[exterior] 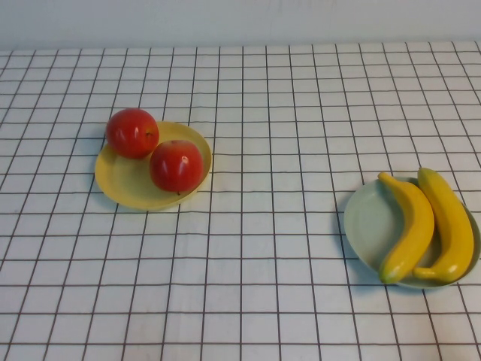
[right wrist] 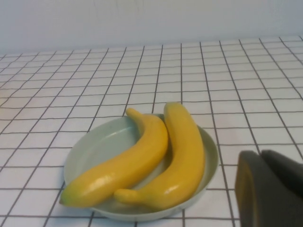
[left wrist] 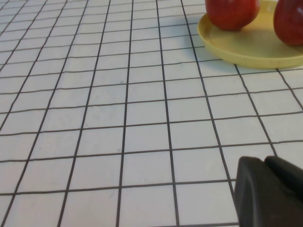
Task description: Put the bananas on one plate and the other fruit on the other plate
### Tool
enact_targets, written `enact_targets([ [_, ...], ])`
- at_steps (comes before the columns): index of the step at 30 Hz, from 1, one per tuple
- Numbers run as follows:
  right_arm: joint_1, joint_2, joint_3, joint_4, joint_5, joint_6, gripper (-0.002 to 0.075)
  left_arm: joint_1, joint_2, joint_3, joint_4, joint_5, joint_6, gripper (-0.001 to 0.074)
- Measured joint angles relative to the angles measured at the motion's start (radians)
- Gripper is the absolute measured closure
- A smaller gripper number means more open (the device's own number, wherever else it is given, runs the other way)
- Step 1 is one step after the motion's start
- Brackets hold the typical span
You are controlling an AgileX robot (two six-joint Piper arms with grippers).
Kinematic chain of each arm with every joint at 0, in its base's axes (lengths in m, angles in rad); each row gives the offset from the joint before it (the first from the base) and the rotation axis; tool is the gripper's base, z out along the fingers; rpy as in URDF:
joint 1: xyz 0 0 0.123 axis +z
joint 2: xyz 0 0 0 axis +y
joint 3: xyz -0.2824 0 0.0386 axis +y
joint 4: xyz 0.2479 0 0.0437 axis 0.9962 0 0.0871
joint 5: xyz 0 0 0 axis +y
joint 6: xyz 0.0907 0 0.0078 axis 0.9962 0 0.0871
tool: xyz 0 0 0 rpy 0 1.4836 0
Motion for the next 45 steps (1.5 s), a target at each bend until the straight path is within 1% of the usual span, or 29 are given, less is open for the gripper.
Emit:
enact_targets([
  [3,0.0,0.0,0.001,0.031,0.028,-0.002,0.0741,0.0,0.0,0.0,0.0,0.0,0.0,0.0738],
  [9,-0.002,0.0,0.001,0.123,0.074,-0.082,0.0741,0.0,0.0,0.0,0.0,0.0,0.0,0.0738],
  [11,-0.017,-0.002,0.001,0.147,0.081,-0.115,0.0741,0.0,0.0,0.0,0.0,0.0,0.0,0.0738],
  [15,-0.073,-0.002,0.001,0.151,0.082,-0.146,0.0741,0.0,0.0,0.0,0.0,0.0,0.0,0.0738],
  [18,-0.095,-0.002,0.001,0.151,0.096,-0.148,0.0741,0.0,0.0,0.0,0.0,0.0,0.0,0.0738],
  [25,-0.099,-0.004,0.002,0.174,0.169,-0.148,0.0741,0.0,0.0,0.0,0.0,0.0,0.0,0.0738],
  [45,-0.101,-0.005,0.002,0.182,0.171,-0.148,0.0742,0.0,0.0,0.0,0.0,0.0,0.0,0.0738],
])
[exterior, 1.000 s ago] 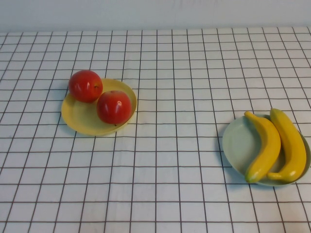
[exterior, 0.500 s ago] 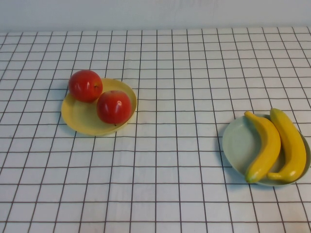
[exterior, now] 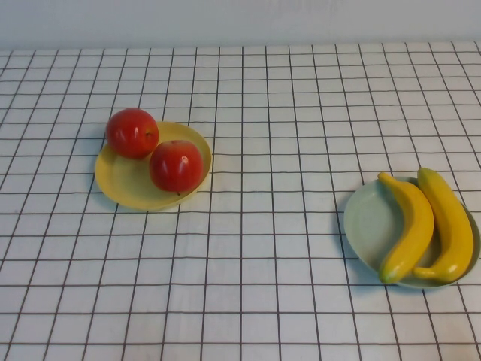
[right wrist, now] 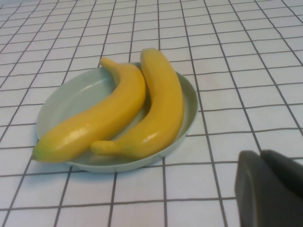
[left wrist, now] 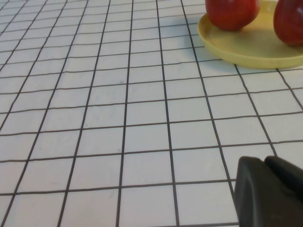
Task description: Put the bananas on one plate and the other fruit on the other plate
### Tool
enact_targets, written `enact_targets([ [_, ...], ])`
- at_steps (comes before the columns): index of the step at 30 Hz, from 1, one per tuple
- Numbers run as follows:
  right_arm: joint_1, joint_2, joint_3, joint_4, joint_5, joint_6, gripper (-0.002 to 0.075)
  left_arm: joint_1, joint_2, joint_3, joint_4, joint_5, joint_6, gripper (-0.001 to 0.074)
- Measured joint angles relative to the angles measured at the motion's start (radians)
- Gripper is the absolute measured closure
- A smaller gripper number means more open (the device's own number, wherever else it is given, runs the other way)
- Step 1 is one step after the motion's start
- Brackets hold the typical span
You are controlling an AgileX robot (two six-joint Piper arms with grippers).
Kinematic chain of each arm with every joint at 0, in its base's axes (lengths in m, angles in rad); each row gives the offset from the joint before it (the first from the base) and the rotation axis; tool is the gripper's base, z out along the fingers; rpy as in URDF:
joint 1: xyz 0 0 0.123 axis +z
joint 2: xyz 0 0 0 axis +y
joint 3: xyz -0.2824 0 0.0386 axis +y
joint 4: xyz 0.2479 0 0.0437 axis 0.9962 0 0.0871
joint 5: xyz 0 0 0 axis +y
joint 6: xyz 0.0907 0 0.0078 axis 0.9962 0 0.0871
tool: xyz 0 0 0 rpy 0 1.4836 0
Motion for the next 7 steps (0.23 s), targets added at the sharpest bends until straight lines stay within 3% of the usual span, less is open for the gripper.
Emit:
enact_targets([
  [7,-0.007,0.0,0.0,0.0,0.0,0.0,0.0742,0.0,0.0,0.0,0.0,0.0,0.0,0.0738],
])
